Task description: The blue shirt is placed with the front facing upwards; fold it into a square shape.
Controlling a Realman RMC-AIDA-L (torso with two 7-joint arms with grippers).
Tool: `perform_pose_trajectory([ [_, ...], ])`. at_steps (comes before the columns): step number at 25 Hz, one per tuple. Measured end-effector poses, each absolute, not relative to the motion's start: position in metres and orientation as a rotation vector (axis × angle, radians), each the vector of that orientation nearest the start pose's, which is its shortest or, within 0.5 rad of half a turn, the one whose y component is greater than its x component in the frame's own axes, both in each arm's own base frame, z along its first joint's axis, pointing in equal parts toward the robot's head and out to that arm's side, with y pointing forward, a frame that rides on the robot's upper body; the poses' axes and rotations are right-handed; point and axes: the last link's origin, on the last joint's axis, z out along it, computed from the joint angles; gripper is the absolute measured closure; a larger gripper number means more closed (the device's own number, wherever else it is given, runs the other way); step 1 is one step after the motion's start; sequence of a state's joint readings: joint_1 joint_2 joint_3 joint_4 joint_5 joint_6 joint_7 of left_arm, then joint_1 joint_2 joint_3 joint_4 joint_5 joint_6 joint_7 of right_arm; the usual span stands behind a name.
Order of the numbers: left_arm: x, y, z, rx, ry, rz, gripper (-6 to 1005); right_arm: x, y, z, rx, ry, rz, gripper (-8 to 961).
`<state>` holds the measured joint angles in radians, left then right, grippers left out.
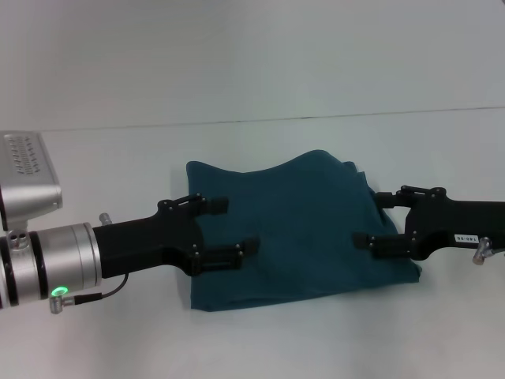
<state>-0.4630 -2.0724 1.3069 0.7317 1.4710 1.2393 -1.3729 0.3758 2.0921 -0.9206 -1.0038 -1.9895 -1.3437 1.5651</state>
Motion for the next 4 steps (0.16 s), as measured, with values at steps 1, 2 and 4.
perform_pose_trajectory([
  [1,-0.2136,0.3422,-0.0432,-2.705,-0.495,-0.770,104,0.2726,0.3397,0.0270,-2.577,0.588,0.378,26],
  [2,-0.2136,0.3423,-0.0432,-2.705,-0.495,-0.770,104,0.2726,0.3397,0.0270,-2.577,0.588,0.378,26],
  [4,-0.2136,0.3422,-0.0432,-2.705,-0.495,-0.770,104,0.2727,0.3397,0.0269,-2.577,0.588,0.378,26],
])
